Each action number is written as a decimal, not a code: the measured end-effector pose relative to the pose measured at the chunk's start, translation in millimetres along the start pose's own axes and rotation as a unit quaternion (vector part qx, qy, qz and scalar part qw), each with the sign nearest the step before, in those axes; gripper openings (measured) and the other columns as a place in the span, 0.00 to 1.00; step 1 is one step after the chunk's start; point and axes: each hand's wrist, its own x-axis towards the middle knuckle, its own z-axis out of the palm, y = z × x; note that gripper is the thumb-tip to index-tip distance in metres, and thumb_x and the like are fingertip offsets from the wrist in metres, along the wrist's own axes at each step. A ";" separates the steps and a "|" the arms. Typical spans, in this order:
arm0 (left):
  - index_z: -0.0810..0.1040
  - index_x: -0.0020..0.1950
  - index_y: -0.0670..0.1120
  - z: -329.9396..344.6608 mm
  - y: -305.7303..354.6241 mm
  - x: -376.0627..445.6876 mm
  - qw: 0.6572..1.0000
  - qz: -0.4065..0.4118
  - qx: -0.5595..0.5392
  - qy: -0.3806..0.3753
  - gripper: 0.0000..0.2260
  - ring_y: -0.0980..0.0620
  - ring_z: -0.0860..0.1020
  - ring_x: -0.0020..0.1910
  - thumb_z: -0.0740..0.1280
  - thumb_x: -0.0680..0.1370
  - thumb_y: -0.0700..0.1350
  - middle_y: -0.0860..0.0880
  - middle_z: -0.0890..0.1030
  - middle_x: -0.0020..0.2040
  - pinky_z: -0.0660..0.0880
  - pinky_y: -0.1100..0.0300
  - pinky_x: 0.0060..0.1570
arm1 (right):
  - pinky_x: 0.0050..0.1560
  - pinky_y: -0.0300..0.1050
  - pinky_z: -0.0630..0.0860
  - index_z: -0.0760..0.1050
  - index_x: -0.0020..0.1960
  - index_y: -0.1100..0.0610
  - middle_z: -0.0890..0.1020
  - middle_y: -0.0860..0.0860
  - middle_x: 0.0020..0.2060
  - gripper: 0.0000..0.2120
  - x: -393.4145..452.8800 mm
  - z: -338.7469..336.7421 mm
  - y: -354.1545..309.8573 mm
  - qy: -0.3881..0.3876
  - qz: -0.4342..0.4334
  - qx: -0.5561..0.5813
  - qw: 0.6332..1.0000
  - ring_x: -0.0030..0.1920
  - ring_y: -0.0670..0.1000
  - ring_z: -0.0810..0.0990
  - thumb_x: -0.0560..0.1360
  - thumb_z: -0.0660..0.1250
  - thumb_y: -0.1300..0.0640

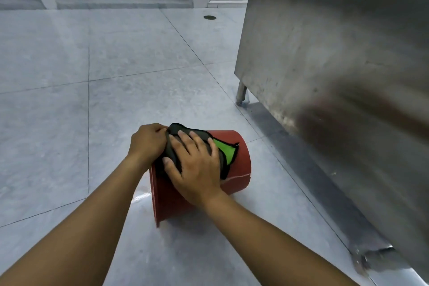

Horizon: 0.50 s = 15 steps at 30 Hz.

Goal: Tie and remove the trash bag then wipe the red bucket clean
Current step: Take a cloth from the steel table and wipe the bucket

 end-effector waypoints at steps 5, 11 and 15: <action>0.66 0.70 0.64 1.5 -24.9 -29.9 0.996 0.052 -0.066 0.010 0.18 0.48 0.72 0.63 0.60 0.79 0.58 0.51 0.74 0.69 0.64 0.58 0.57 | 0.71 0.65 0.53 0.70 0.70 0.45 0.69 0.46 0.72 0.24 24.3 -7.4 46.5 -0.010 0.243 -0.014 0.970 0.74 0.53 0.62 0.77 0.52 0.39; 0.72 0.65 0.57 12.9 -23.5 -37.2 0.991 0.056 -0.115 0.047 0.15 0.49 0.71 0.67 0.63 0.79 0.47 0.53 0.71 0.70 0.65 0.62 0.59 | 0.74 0.63 0.50 0.66 0.73 0.45 0.61 0.49 0.77 0.22 4.2 0.1 39.8 0.037 0.349 0.034 0.936 0.78 0.54 0.54 0.80 0.54 0.46; 0.72 0.64 0.52 10.7 -10.6 -20.7 0.986 -0.018 -0.160 0.040 0.15 0.46 0.76 0.55 0.59 0.79 0.43 0.48 0.77 0.58 0.74 0.52 0.57 | 0.73 0.61 0.56 0.69 0.71 0.44 0.69 0.47 0.73 0.22 -19.4 11.6 -18.3 0.067 0.107 0.037 0.991 0.75 0.53 0.64 0.79 0.53 0.45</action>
